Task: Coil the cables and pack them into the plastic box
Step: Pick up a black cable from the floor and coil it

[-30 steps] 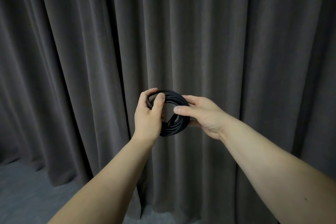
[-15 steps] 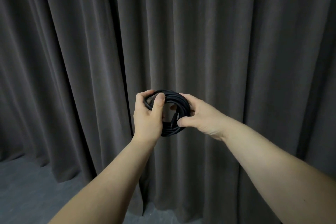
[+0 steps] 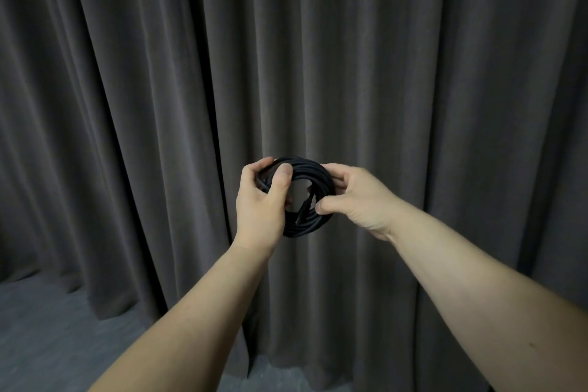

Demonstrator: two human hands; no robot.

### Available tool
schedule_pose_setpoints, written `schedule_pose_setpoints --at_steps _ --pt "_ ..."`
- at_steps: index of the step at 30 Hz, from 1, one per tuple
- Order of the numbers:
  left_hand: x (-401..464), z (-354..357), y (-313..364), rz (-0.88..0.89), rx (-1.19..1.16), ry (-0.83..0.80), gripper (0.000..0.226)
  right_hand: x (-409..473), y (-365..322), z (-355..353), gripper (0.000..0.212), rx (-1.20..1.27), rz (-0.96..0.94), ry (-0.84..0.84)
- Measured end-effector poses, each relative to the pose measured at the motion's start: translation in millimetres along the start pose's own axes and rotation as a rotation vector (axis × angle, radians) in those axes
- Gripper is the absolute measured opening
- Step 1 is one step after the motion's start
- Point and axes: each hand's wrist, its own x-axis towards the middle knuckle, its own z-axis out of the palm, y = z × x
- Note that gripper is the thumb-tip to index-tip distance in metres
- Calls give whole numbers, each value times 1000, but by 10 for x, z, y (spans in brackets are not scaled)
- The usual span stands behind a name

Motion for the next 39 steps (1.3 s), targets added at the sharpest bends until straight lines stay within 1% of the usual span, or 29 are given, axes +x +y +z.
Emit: schedule_pose_setpoints --at_steps 2,3,5,7,9,11,12,14,16,17,21,23,25,27,28,29,31,34,36,39 --pt "0 -1 11 -10 -31 12 22 11 10 2 50 -30 2 11" --pt "4 -7 19 -13 -44 18 20 13 14 8 49 -44 3 18" --pt "21 -21 23 -16 -61 26 22 12 28 14 46 -45 11 22" --pt "29 -32 22 -14 -75 22 31 10 50 16 46 -26 24 20" --pt "31 -38 14 -11 -83 26 41 17 92 15 57 -30 46 20" --pt "30 -37 13 -14 -76 35 41 25 114 27 73 -32 84 42" --pt "28 -32 14 -19 -80 34 38 29 114 40 72 -10 85 48" --pt "27 -29 6 -32 -88 27 35 43 99 66 57 55 59 45" --pt "18 -32 -3 -39 -63 11 40 55 76 83 46 75 56 45" --pt "8 -39 -12 -34 -45 1 42 61 70 88 45 65 63 41" --pt "-17 -74 -41 6 -13 10 55 65 66 95 53 -57 82 -7" --pt "-26 -86 -29 20 -16 25 58 63 44 78 50 -121 91 -32" --pt "-39 -92 3 17 -20 32 54 47 4 56 47 -171 98 -55" --pt "-45 -91 16 -2 -31 31 41 31 -15 52 45 -181 96 -56" --pt "-46 -87 16 -21 -40 29 38 18 -21 64 44 -163 93 -46" --pt "-50 -82 20 -38 -42 27 39 6 -16 84 45 -128 88 -29" --pt "-55 -62 35 -62 -12 14 48 -3 16 119 48 -33 64 29" --pt "-63 -45 36 -81 13 -23 53 -5 66 132 67 38 55 121" --pt "-69 -49 36 -84 35 -57 60 -22 95 134 70 33 35 142" --pt "-95 -59 56 -46 48 -76 60 -53 112 153 69 -61 -17 160"
